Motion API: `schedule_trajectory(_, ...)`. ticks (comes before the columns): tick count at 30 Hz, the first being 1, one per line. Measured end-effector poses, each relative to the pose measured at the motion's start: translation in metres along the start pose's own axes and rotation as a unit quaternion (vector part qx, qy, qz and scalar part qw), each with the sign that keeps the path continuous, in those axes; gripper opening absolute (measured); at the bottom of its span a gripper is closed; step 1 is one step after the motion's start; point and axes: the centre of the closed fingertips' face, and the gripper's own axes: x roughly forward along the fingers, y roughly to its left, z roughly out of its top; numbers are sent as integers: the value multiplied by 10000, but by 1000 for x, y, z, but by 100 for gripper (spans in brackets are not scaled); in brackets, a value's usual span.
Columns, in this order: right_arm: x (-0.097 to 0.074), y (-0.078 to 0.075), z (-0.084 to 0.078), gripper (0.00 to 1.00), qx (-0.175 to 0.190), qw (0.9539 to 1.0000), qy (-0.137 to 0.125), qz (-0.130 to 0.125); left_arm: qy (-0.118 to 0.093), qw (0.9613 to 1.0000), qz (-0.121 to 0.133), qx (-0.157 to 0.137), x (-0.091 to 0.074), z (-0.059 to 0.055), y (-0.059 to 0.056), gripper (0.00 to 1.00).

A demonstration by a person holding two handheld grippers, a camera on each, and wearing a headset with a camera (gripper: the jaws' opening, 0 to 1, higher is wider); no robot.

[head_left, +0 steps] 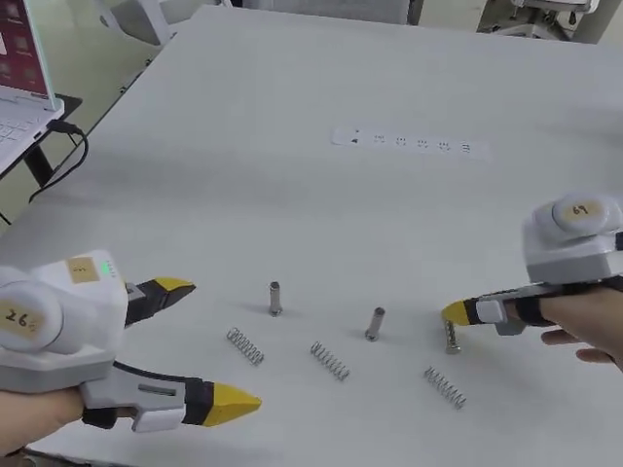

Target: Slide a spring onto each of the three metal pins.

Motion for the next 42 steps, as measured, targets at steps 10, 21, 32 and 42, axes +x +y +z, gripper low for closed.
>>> schedule_trajectory(10, 11, -7, -2, 17, 189, 9995, 181, -166, -13, 10000, 29, -38, 0, -1, 3, 90)
schedule_trajectory(21, 19, -10, -9, 12, 221, 9982, 432, -360, 16, 10000, 34, -58, 0, -4, 4, 90)
schedule_trajectory(32, 20, -9, -10, 8, 227, 9971, 544, -480, 51, 10000, -1, -44, 4, -4, 4, 89)
schedule_trajectory(42, 20, -13, -9, 5, 513, 9947, 618, -634, 114, 9999, -58, 7, 6, -6, 1, 89)
